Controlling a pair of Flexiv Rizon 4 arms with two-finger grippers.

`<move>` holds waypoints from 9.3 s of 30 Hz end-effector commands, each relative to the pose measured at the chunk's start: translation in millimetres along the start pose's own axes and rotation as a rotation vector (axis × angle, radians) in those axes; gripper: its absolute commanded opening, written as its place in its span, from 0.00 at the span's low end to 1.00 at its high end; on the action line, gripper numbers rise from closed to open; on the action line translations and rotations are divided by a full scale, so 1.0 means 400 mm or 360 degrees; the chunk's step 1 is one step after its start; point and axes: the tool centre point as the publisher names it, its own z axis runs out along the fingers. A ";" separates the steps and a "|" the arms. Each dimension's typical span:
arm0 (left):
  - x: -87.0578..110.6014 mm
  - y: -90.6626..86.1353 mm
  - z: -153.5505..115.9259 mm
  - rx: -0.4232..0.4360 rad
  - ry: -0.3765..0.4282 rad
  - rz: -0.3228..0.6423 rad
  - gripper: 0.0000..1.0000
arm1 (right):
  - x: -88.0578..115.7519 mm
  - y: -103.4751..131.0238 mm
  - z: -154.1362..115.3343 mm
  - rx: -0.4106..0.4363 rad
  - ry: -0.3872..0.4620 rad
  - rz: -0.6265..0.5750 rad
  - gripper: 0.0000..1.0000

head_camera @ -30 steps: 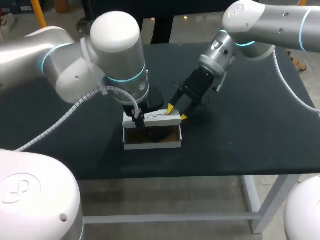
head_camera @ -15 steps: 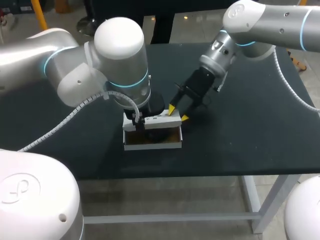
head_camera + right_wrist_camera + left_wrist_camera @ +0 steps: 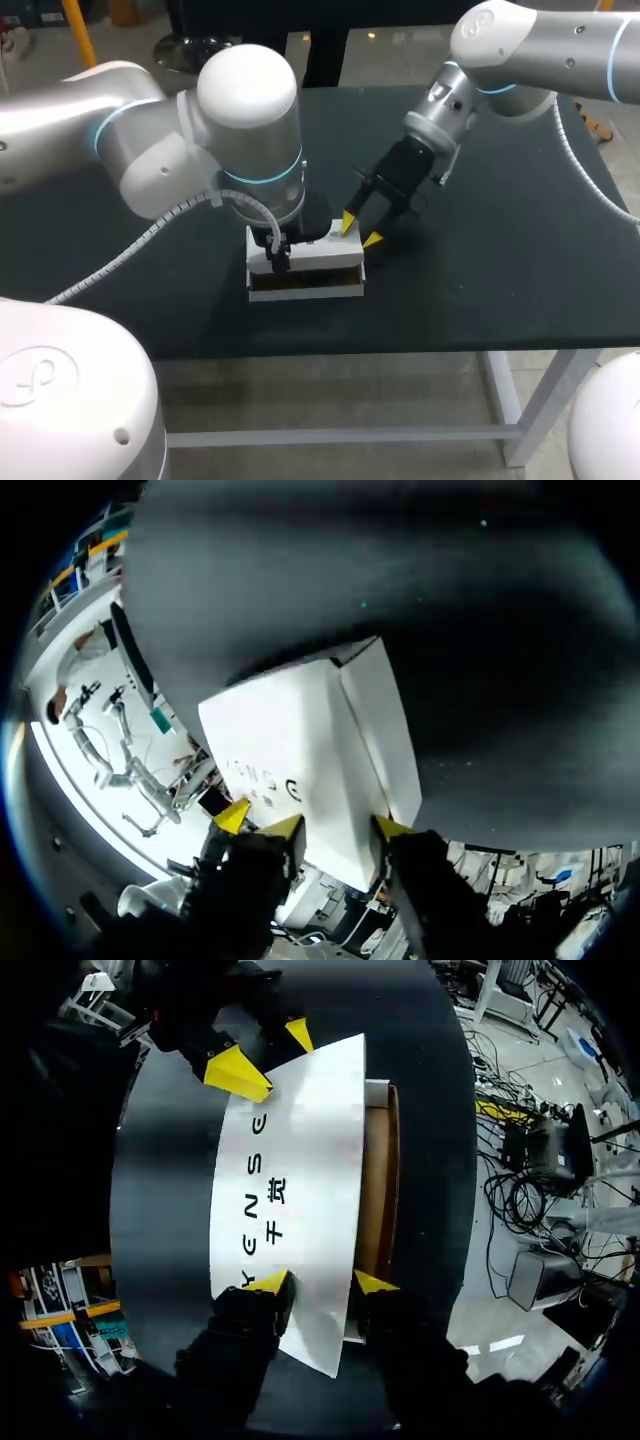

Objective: Assemble the packaging by folding the flat box into shape, placing the metal phone stand inside, and closing the box properly

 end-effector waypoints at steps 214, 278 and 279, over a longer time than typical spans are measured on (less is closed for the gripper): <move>0.219 -0.067 -0.134 0.0326 0.0570 -0.1315 1.00 | -0.173 -0.182 -0.251 -0.1103 -0.0039 -0.1321 1.00; 0.180 -0.146 0.105 -0.0153 0.0124 -0.2292 1.00 | -0.367 -0.022 -0.409 -0.1982 -0.0577 -0.2327 1.00; 0.173 -0.145 0.106 -0.0147 0.0137 -0.2298 1.00 | -0.367 -0.022 -0.409 -0.1982 -0.0577 -0.2327 1.00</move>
